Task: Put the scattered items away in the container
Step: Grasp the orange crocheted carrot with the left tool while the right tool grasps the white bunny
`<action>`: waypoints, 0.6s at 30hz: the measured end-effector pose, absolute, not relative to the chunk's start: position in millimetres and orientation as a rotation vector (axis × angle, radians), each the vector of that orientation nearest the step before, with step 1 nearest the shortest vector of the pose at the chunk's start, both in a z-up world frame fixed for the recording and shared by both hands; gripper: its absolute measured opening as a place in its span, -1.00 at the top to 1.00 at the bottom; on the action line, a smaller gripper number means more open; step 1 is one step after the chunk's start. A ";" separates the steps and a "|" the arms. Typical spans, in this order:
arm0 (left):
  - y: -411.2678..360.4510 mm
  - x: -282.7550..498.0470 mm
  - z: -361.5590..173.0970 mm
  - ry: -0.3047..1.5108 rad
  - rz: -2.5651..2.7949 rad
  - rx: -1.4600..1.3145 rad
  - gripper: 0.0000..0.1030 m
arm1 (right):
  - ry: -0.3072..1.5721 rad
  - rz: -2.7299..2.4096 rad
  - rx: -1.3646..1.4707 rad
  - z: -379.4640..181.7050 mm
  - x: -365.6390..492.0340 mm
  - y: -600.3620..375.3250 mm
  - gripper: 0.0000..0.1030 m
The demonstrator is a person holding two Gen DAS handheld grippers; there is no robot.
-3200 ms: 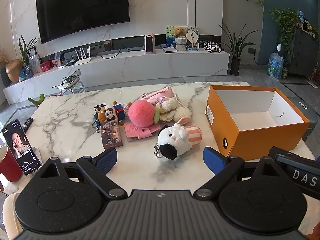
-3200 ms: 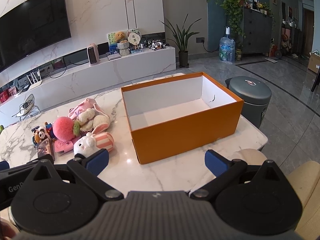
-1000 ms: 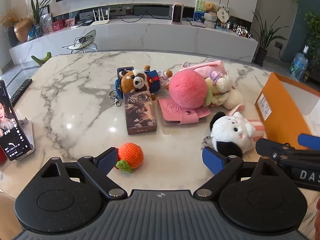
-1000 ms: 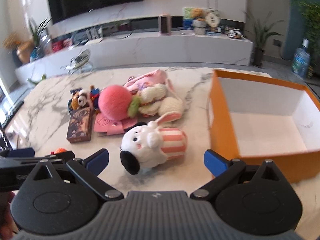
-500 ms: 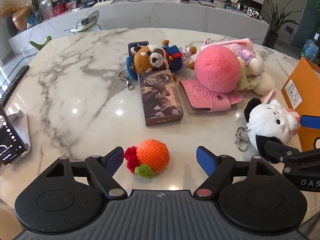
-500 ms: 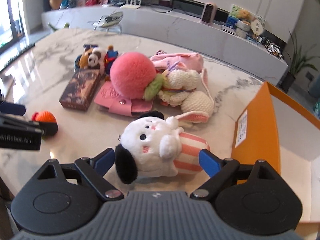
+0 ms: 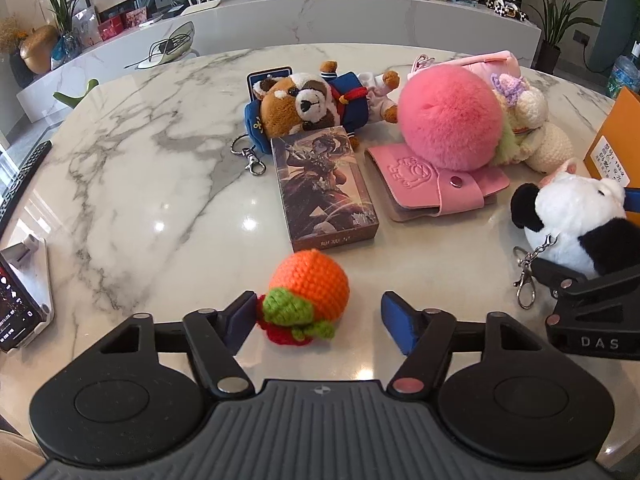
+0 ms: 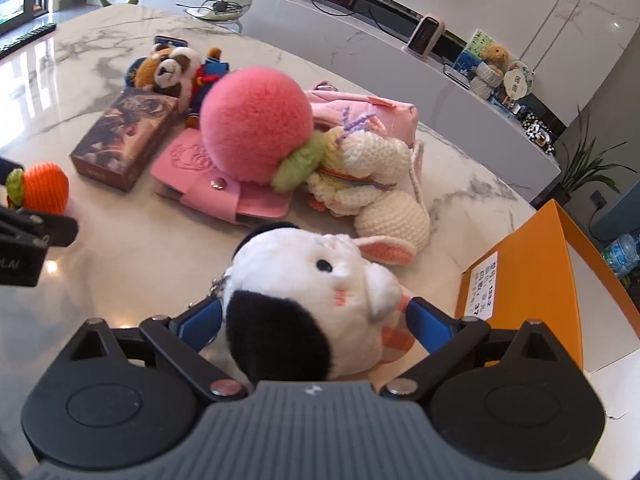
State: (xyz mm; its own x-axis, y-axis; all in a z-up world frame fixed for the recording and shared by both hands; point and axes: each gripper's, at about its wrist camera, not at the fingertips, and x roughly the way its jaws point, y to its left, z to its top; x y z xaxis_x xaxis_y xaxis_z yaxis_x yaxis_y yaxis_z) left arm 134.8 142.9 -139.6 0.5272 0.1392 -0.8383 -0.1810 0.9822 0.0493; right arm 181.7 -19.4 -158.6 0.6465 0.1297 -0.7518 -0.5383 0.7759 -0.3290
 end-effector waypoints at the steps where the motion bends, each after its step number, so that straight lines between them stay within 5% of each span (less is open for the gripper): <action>1: 143.6 135.6 -140.0 0.998 0.192 -0.046 -0.28 | 0.780 0.401 -0.568 -157.9 183.0 -19.4 -0.91; 6: 147.0 138.4 -145.1 1.010 0.184 -0.062 0.12 | 0.757 0.385 -0.589 -156.1 181.7 -16.1 -0.70; 18: 133.6 123.2 -123.5 0.949 0.131 -0.067 0.17 | 0.755 0.394 -0.492 -132.3 164.7 -23.3 -0.41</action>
State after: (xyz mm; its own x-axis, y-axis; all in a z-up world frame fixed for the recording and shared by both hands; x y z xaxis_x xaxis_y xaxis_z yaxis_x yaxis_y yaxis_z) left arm 123.2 133.6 -123.5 0.5750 0.0822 -0.8140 -0.1415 0.9899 0.0000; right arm 164.7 -23.3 -132.3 0.6660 0.1623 -0.7281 -0.5044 0.8170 -0.2793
